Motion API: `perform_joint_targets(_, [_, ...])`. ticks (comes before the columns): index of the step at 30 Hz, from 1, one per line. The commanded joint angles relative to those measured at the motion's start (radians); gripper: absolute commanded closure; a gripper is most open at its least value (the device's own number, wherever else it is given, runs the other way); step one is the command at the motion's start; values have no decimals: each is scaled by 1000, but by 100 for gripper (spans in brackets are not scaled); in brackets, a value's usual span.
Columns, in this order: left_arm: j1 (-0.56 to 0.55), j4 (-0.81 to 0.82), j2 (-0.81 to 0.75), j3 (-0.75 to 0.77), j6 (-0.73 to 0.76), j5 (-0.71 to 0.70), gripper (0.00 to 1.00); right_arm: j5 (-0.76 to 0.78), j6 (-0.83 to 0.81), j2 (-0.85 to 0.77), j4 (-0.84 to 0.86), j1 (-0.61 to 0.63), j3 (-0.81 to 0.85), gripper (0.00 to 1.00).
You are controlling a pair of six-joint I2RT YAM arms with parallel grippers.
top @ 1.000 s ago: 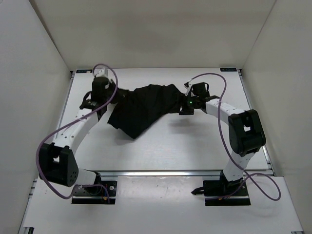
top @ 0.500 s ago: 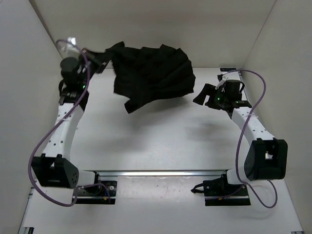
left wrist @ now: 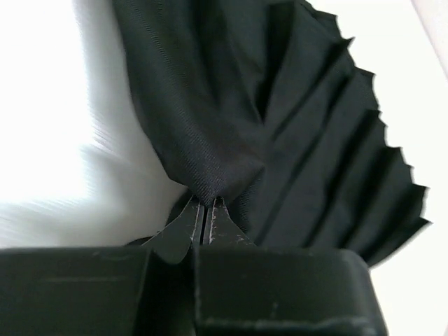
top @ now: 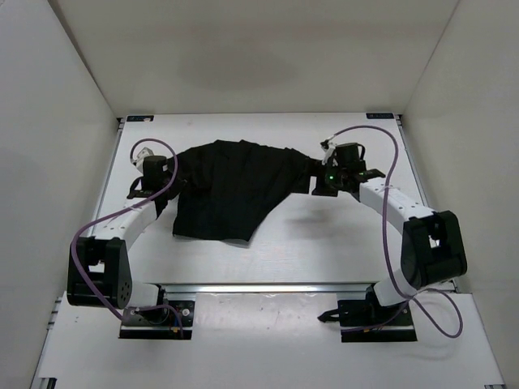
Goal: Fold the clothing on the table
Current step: Flatten the skirt out
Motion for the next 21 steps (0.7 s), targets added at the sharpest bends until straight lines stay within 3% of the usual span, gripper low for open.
perform_joint_targets(1, [-8, -7, -31, 13, 131, -134, 100, -17, 32, 45, 18, 48, 34, 18])
perform_joint_targets(7, [11, -71, -20, 10, 154, -221, 100, -26, 45, 125, 13, 165, 60, 18])
perform_joint_targets(17, [5, -65, -46, -85, 89, -123, 100, 0, 39, 324, 13, 246, 212, 20])
perform_joint_targets(21, [5, -73, -54, -105, 86, -106, 100, 24, 17, 405, 4, 239, 292, 27])
